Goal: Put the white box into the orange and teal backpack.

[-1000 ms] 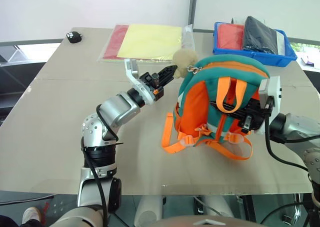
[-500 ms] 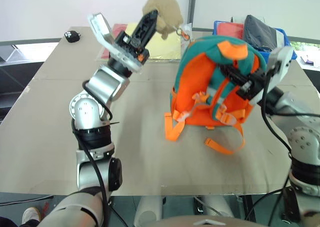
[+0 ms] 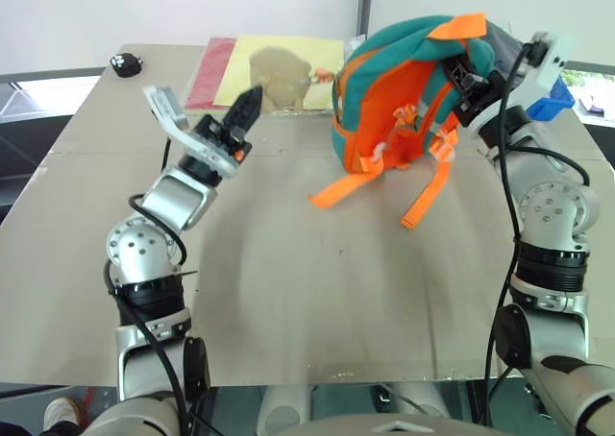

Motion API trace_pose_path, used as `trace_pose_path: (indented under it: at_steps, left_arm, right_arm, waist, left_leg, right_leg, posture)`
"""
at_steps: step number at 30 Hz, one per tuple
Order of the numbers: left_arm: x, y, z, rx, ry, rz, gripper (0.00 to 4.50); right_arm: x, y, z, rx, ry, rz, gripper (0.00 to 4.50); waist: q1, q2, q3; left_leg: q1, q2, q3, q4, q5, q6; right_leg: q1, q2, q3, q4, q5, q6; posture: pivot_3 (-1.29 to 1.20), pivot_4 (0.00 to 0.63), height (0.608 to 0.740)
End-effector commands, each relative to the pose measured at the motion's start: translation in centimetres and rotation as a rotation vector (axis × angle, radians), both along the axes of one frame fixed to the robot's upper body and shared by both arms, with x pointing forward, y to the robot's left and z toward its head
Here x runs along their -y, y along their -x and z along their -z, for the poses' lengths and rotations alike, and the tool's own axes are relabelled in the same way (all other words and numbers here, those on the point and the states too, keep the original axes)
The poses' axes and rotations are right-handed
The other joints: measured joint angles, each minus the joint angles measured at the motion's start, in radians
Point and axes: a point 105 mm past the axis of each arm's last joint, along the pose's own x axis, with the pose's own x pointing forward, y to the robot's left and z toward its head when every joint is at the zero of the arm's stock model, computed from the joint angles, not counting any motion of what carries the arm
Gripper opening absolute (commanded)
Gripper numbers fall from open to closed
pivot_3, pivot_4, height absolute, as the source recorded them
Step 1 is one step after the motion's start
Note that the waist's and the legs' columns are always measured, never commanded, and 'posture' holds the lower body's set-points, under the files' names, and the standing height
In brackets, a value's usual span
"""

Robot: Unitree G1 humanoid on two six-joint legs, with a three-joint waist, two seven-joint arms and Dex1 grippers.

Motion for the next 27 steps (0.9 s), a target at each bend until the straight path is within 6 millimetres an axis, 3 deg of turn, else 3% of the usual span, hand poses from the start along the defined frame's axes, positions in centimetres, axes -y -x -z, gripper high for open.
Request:
trace_pose_path:
  at_steps: [1, 4, 6, 9, 12, 14, 16, 18, 21, 22, 25, 26, 27]
  left_arm:
    - [-6.4, -0.1, 2.5, -0.072, 0.024, -0.318, 0.03]
    - [-6.9, -0.3, 10.9, -0.346, -0.135, -0.427, 0.03]
    - [-5.8, -0.2, 14.2, -0.452, -0.194, -0.428, 0.03]
    - [-4.0, -0.6, 14.2, -0.432, -0.162, -0.400, 0.03]
    - [-2.1, -1.1, 11.3, -0.292, -0.106, -0.353, 0.03]
    - [-1.0, -0.8, 9.2, -0.178, -0.117, -0.302, 0.03]
    - [-0.1, -0.2, 8.4, -0.114, -0.179, -0.245, 0.03]
    - [0.5, 0.8, 8.3, -0.078, -0.259, -0.192, 0.00]
    - [0.5, 2.1, 8.1, -0.021, -0.342, -0.142, 0.00]
    - [0.5, 2.6, 8.1, 0.000, -0.382, -0.125, 0.60]
    - [0.2, 5.1, 7.8, 0.063, -0.516, -0.033, 1.50]
    - [0.0, 5.8, 7.8, 0.069, -0.548, -0.011, 2.07]
    - [-0.2, 6.4, 8.0, 0.069, -0.585, 0.016, 2.44]
  right_arm:
    - [6.3, 1.5, -4.6, 0.175, -0.139, 0.246, 0.00]
    - [6.5, 1.7, -5.4, 0.188, -0.194, 0.235, 0.00]
    - [6.0, 2.0, -5.9, 0.202, -0.213, 0.202, 0.00]
    - [4.8, 2.5, -6.4, 0.220, -0.194, 0.143, 0.00]
    - [2.6, 3.3, -6.1, 0.234, -0.083, 0.065, 0.00]
    - [0.4, 3.9, -4.9, 0.225, 0.030, -0.008, 0.00]
    - [-1.6, 4.3, -2.7, 0.184, 0.183, -0.094, 0.00]
    - [-3.4, 5.2, 1.1, 0.111, 0.434, -0.215, 0.72]
    - [-2.7, 6.0, 2.2, 0.086, 0.467, -0.249, 2.05]
    - [-2.5, 6.6, 2.6, 0.088, 0.511, -0.267, 2.58]
    - [-0.7, 9.0, 4.7, 0.041, 0.694, -0.345, 3.80]
    - [0.0, 9.6, 5.3, 0.018, 0.731, -0.363, 4.41]
    - [0.7, 10.2, 5.6, -0.003, 0.742, -0.375, 4.50]
  waist:
    - [-0.003, 0.000, 0.000]
    - [-0.006, 0.000, 0.000]
    - [-0.005, 0.001, 0.000]
    - [-0.001, 0.000, -0.001]
    - [-0.002, 0.000, -0.001]
    - [0.000, 0.000, 0.000]
    - [-0.003, 0.001, 0.000]
    - [-0.006, 0.001, -0.001]
    - [-0.009, 0.000, -0.001]
    - [-0.008, 0.000, -0.001]
    - [-0.003, 0.000, -0.001]
    - [0.000, 0.000, -0.001]
    - [0.000, 0.000, -0.001]
  left_leg:
    - [0.001, 0.000, 0.001, 0.000, -0.001, 0.002]
    - [0.003, 0.000, 0.001, 0.000, -0.002, 0.004]
    - [0.005, 0.000, 0.002, 0.000, -0.002, 0.004]
    - [0.003, 0.000, 0.001, 0.003, -0.002, 0.004]
    - [0.003, 0.000, 0.001, 0.005, -0.002, 0.004]
    - [0.002, 0.000, 0.001, 0.005, -0.002, 0.004]
    - [0.002, 0.000, 0.001, 0.004, -0.002, 0.004]
    - [0.002, 0.000, 0.002, 0.002, -0.002, 0.004]
    - [0.003, 0.001, 0.003, 0.000, -0.002, 0.004]
    - [0.003, 0.001, 0.003, 0.000, -0.002, 0.004]
    - [0.004, 0.001, 0.002, 0.001, -0.002, 0.004]
    - [0.004, 0.001, 0.002, 0.002, -0.003, 0.004]
    - [0.005, 0.001, 0.002, 0.002, -0.003, 0.004]
  right_leg:
    - [0.000, 0.000, 0.001, 0.000, 0.000, 0.000]
    - [0.000, 0.001, 0.002, 0.000, 0.000, 0.000]
    - [0.001, 0.001, 0.002, 0.001, 0.000, 0.000]
    - [0.001, 0.001, 0.002, 0.002, 0.000, 0.000]
    - [0.001, 0.001, 0.002, 0.002, 0.000, 0.000]
    - [0.001, 0.001, 0.002, 0.002, 0.000, 0.000]
    - [0.001, 0.001, 0.002, 0.001, 0.000, 0.000]
    - [0.001, 0.001, 0.002, 0.001, 0.000, 0.000]
    - [0.001, 0.001, 0.003, -0.001, 0.000, 0.000]
    - [0.001, 0.001, 0.003, -0.002, 0.000, 0.000]
    - [0.001, 0.001, 0.002, 0.000, 0.000, 0.000]
    - [0.002, 0.001, 0.002, 0.000, 0.000, -0.001]
    - [0.003, 0.000, 0.002, -0.001, -0.001, -0.002]
  posture:
    - [0.00, 0.150, 0.740]
    - [0.00, 0.150, 0.740]
    - [0.00, 0.150, 0.740]
    - [0.00, 0.150, 0.740]
    - [0.00, 0.150, 0.740]
    - [0.00, 0.150, 0.740]
    - [0.00, 0.150, 0.740]
    - [0.00, 0.150, 0.740]
    - [0.00, 0.150, 0.740]
    - [0.00, 0.150, 0.740]
    - [0.00, 0.150, 0.740]
    - [0.00, 0.150, 0.740]
    - [0.00, 0.150, 0.740]
